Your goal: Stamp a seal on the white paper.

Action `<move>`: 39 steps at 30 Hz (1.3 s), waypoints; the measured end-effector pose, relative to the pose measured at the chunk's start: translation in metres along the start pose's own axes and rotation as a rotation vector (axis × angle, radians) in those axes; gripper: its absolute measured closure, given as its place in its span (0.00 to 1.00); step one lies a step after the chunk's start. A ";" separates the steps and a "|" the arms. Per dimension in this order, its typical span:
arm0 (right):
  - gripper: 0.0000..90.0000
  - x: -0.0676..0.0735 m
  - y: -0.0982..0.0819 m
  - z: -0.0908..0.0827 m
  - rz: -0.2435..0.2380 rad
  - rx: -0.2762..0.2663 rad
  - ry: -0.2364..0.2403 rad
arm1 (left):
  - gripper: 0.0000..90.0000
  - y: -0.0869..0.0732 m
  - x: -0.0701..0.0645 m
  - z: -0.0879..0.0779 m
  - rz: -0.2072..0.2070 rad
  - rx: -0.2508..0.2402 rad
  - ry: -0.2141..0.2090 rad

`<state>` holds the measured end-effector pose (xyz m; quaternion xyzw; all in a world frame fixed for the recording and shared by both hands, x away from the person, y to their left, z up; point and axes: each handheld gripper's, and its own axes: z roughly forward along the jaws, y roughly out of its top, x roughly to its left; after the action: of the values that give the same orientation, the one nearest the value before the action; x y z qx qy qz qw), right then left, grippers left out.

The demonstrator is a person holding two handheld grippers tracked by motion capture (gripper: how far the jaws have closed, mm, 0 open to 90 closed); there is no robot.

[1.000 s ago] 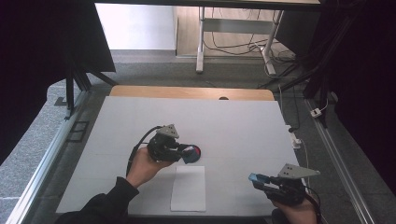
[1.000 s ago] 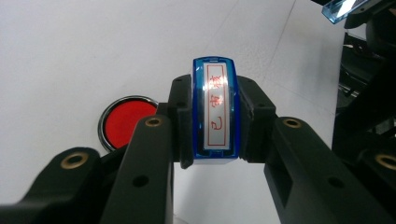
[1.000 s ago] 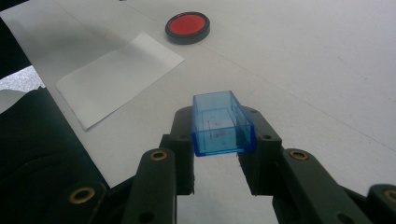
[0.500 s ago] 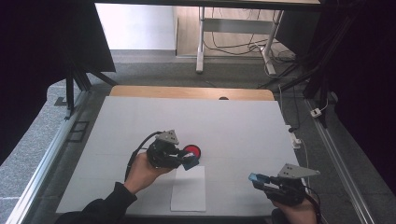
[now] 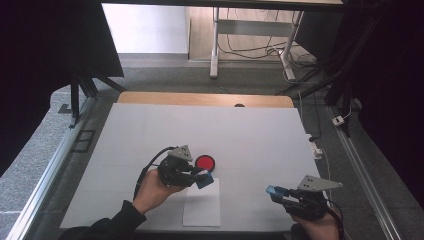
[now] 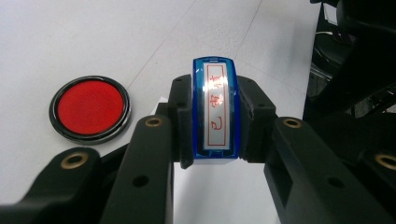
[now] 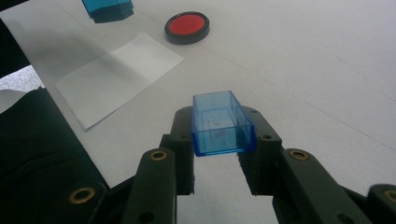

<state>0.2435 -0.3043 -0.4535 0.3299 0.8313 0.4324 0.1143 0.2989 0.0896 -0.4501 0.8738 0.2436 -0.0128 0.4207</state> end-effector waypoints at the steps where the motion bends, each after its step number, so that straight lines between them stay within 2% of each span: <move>1: 0.76 0.000 0.000 0.000 0.001 0.000 -0.001 | 0.78 -0.001 0.000 0.001 0.000 0.003 0.001; 28: 0.76 -0.001 0.000 -0.001 0.005 -0.001 -0.002 | 0.78 -0.017 0.001 0.021 -0.019 0.073 0.040; 35: 0.76 -0.001 0.000 -0.001 0.002 0.001 0.002 | 0.78 -0.020 0.003 0.029 -0.017 0.110 0.047; 39: 0.76 -0.001 0.000 -0.001 0.003 0.002 -0.001 | 0.78 -0.023 0.006 0.032 -0.038 0.120 0.051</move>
<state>0.2437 -0.3052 -0.4532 0.3314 0.8313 0.4314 0.1138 0.3003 0.0803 -0.4887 0.8927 0.2696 -0.0132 0.3610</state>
